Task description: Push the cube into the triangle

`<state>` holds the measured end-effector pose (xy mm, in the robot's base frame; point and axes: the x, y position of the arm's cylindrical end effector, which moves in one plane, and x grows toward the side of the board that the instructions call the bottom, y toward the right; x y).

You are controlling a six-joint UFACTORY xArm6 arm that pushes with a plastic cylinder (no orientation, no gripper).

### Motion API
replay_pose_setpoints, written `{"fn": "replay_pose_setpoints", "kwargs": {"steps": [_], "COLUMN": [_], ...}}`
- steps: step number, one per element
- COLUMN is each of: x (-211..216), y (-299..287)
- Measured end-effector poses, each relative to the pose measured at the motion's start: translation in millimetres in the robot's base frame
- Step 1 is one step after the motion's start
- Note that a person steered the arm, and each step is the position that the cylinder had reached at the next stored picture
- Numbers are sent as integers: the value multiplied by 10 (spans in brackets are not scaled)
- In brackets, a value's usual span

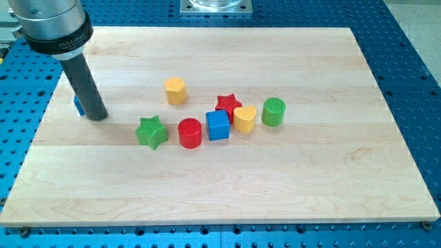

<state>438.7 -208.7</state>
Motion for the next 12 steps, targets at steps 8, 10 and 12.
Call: {"fn": "replay_pose_setpoints", "kwargs": {"steps": [8,10,12], "x": [472,316,54], "y": [2257,2212,1814]}}
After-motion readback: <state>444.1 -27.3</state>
